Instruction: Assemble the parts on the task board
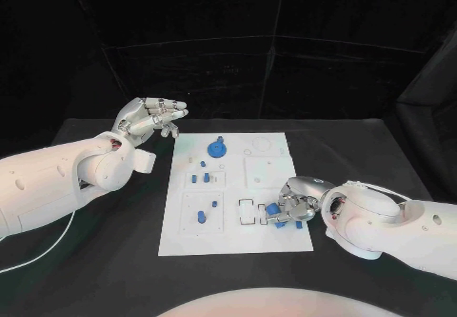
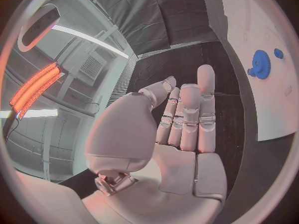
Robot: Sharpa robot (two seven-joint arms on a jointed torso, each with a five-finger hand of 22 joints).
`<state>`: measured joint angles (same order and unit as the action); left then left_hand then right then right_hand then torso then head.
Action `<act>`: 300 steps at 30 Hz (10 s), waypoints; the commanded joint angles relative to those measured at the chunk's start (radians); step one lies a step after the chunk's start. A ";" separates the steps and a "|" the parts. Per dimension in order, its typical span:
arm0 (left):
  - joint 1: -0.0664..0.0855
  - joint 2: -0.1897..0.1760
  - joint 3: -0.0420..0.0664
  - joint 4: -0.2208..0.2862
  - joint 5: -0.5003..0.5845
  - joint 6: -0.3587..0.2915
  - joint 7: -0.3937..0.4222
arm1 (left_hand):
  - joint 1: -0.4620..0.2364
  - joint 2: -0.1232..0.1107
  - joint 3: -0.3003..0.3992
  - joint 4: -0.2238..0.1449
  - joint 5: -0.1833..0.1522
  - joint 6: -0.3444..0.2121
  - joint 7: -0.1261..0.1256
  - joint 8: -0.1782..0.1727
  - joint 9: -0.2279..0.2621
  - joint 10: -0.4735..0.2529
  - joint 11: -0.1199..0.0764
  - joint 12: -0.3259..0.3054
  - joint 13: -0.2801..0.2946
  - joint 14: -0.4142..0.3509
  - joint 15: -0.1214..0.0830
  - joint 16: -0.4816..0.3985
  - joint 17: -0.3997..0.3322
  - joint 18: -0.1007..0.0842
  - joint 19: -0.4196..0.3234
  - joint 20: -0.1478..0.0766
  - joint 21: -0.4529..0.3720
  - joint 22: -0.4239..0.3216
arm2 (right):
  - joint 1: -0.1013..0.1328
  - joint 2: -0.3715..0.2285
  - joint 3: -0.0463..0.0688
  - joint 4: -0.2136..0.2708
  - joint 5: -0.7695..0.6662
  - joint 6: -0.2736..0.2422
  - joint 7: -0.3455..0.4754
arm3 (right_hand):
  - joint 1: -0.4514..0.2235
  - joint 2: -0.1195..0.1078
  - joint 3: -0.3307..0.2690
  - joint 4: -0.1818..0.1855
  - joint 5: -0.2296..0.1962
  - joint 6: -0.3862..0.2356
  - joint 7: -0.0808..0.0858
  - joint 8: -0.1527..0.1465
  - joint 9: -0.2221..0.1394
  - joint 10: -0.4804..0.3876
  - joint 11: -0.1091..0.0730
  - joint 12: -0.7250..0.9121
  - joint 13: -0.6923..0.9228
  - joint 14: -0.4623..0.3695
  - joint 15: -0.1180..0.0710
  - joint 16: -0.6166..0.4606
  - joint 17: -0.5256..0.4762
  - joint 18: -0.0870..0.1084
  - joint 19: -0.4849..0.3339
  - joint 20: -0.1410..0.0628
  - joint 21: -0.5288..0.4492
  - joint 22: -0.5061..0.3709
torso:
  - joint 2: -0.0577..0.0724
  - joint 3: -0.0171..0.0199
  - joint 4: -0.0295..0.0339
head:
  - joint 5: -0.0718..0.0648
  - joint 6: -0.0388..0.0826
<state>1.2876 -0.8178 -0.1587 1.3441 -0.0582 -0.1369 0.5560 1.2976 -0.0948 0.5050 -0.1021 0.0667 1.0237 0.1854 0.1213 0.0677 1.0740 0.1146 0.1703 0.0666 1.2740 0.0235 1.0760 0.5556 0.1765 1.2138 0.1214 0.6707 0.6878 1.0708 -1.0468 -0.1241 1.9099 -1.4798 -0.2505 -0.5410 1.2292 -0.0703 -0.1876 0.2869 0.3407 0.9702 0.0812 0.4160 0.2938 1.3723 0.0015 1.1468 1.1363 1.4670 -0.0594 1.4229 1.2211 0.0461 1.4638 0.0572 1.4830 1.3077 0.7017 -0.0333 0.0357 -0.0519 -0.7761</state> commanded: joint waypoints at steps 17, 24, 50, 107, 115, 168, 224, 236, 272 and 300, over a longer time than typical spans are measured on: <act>0.000 0.003 0.001 -0.002 0.004 0.014 0.002 | -0.002 0.008 -0.007 0.001 0.000 0.001 0.003 0.003 0.000 -0.003 0.003 0.006 0.000 -0.010 0.001 -0.004 -0.001 0.007 -0.007 0.000 -0.005 -0.001 | -0.005 -0.034 -0.003 0.087 0.087 -0.260 0.051 | 0.054 0.061 0.005 0.002 0.145 -0.008 -0.009 0.037 0.050 0.041 -0.007 0.051 0.066 0.053 -0.011 0.025 0.045 -0.021 0.040 -0.013 0.025 0.178 | -0.003 -0.0020 0.0003 | 0.005 0.007; -0.001 0.005 0.000 -0.002 0.004 0.014 0.002 | -0.002 0.008 -0.007 0.001 0.000 0.001 0.003 0.003 0.000 -0.003 0.003 0.006 0.000 -0.010 0.001 -0.004 -0.001 0.007 -0.007 0.000 -0.005 -0.001 | -0.005 -0.003 -0.003 0.086 0.117 -0.231 0.036 | 0.039 0.072 -0.002 0.004 0.143 -0.007 -0.010 0.040 0.057 0.042 -0.008 0.045 0.064 0.053 -0.011 0.025 0.047 -0.021 0.040 -0.014 0.025 0.178 | -0.001 -0.0019 -0.0004 | 0.009 0.011; 0.000 0.006 0.000 0.003 0.004 0.014 0.002 | -0.002 0.008 -0.007 0.001 0.000 0.001 0.003 0.003 0.000 -0.003 0.003 0.006 0.000 -0.010 0.001 -0.004 -0.001 0.007 -0.007 0.000 -0.005 -0.001 | -0.005 0.134 -0.003 0.002 0.062 -0.200 -0.125 | -0.119 0.100 -0.105 0.005 -0.252 0.027 -0.039 0.090 0.161 0.053 -0.031 0.016 0.074 0.049 -0.031 0.014 0.036 -0.019 0.036 -0.033 0.020 0.174 | -0.002 -0.0017 -0.0015 | 0.022 0.004; 0.000 0.000 0.000 -0.003 0.004 0.011 -0.004 | 0.001 0.012 -0.009 -0.003 0.001 0.002 0.002 0.003 0.000 -0.004 0.002 0.009 0.000 -0.010 0.000 -0.004 -0.003 0.007 -0.006 -0.001 -0.007 -0.003 | -0.005 0.064 -0.003 0.065 0.077 -0.168 0.018 | -0.038 0.022 0.029 -0.038 -0.254 0.022 -0.036 0.077 0.216 0.055 -0.029 -0.017 0.082 0.054 -0.029 0.016 0.056 -0.022 0.044 -0.030 0.025 0.186 | -0.002 -0.0021 -0.0021 | 0.031 -0.004; 0.000 -0.001 0.000 -0.002 0.004 0.011 -0.003 | 0.001 0.014 -0.009 -0.003 0.001 0.002 0.002 0.003 0.000 -0.004 0.002 0.010 0.000 -0.010 0.000 -0.003 -0.003 0.007 -0.005 -0.001 -0.008 -0.004 | -0.005 0.076 -0.003 0.045 0.079 -0.150 0.014 | -0.027 0.033 0.028 -0.038 -0.248 0.023 -0.037 0.076 0.219 0.056 -0.030 -0.017 0.083 0.054 -0.029 0.017 0.058 -0.022 0.044 -0.030 0.025 0.186 | -0.001 -0.0025 -0.0011 | 0.032 -0.005; -0.001 -0.002 0.000 0.004 0.004 0.008 0.003 | 0.000 0.016 -0.011 -0.004 0.001 0.002 0.003 0.004 0.000 -0.005 0.002 0.011 0.000 -0.010 0.000 -0.003 -0.004 0.007 -0.004 -0.001 -0.009 -0.005 | 0.012 -0.195 -0.003 0.080 0.007 -0.121 0.063 | 0.064 0.105 -0.080 -0.075 -0.137 0.042 -0.007 -0.090 0.149 0.027 -0.005 -0.115 0.041 0.049 -0.008 0.000 0.041 -0.017 0.029 -0.009 0.009 0.172 | -0.008 -0.0045 -0.0213 | -0.021 -0.001; -0.006 -0.013 -0.002 0.007 0.004 0.011 0.004 | -0.005 0.017 -0.015 -0.001 0.000 0.002 0.003 0.004 0.000 -0.005 0.002 0.013 0.000 -0.010 0.000 -0.002 -0.005 0.007 -0.004 0.000 -0.010 -0.006 | -0.040 -0.029 -0.005 0.017 -0.227 0.087 -0.051 | 0.316 0.138 0.017 -0.186 -0.082 0.052 -0.013 -0.117 0.161 0.004 -0.014 -0.139 0.040 0.048 -0.017 -0.008 0.039 -0.015 0.024 -0.019 0.000 0.166 | -0.008 -0.0052 -0.0187 | -0.007 -0.008; -0.007 -0.013 -0.002 0.006 0.004 0.012 0.003 | -0.005 0.018 -0.015 -0.002 0.001 0.001 0.003 0.004 0.000 -0.006 0.002 0.013 0.000 -0.010 0.000 -0.002 -0.005 0.007 -0.003 0.000 -0.011 -0.007 | -0.040 -0.061 -0.004 0.062 -0.071 -0.101 -0.026 | 0.283 0.159 0.163 -0.154 -0.097 0.052 -0.010 -0.156 0.135 0.011 -0.011 -0.141 0.042 0.050 -0.015 -0.006 0.047 -0.016 0.028 -0.020 0.004 0.171 | -0.009 -0.0068 -0.0177 | -0.008 -0.008; -0.007 -0.014 -0.002 0.011 0.004 0.011 0.003 | -0.005 0.018 -0.015 -0.002 0.001 0.001 0.003 0.004 0.000 -0.006 0.002 0.013 0.000 -0.010 0.000 -0.002 -0.005 0.007 -0.003 0.000 -0.011 -0.007 | -0.039 0.045 -0.004 0.031 0.190 -0.194 -0.041 | 0.014 -0.001 0.353 -0.044 0.119 0.131 -0.026 -0.156 0.119 0.052 -0.022 -0.107 0.068 0.056 -0.023 0.007 0.075 -0.021 0.044 -0.023 0.019 0.190 | -0.008 -0.0063 -0.0188 | 0.011 -0.012; -0.007 -0.013 -0.002 0.011 0.004 0.013 0.000 | -0.005 0.018 -0.015 -0.002 0.001 0.001 0.003 0.004 0.000 -0.006 0.002 0.013 0.000 -0.010 0.000 -0.002 -0.005 0.007 -0.003 0.000 -0.011 -0.007 | -0.039 0.083 -0.003 -0.002 0.135 -0.196 -0.072 | -0.081 -0.011 0.232 0.001 -0.125 0.137 -0.026 -0.156 0.119 0.053 -0.021 -0.118 0.065 0.053 -0.023 -0.001 0.065 -0.019 0.038 -0.025 0.012 0.184 | -0.008 -0.0066 -0.0187 | 0.015 -0.015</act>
<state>1.2789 -0.8306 -0.1619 1.3528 -0.0580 -0.1325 0.5496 1.2975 -0.0859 0.4956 -0.1035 0.0667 1.0238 0.1854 0.1213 0.0677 1.0740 0.1146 0.1782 0.0666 1.2668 0.0236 1.0766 0.5517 0.1765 1.2138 0.1214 0.6663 0.6829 1.0314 -0.9654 -0.1277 1.9067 -1.3245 -0.4465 -0.6052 1.1554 -0.0795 0.0525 0.2869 0.2422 1.1079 0.0484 0.2636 0.4141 1.4222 -0.0233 1.0325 1.2026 1.4650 -0.0791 1.4230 1.2865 0.0306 1.4671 0.0388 1.4979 1.3073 0.6934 -0.0397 0.0170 -0.0374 -0.7907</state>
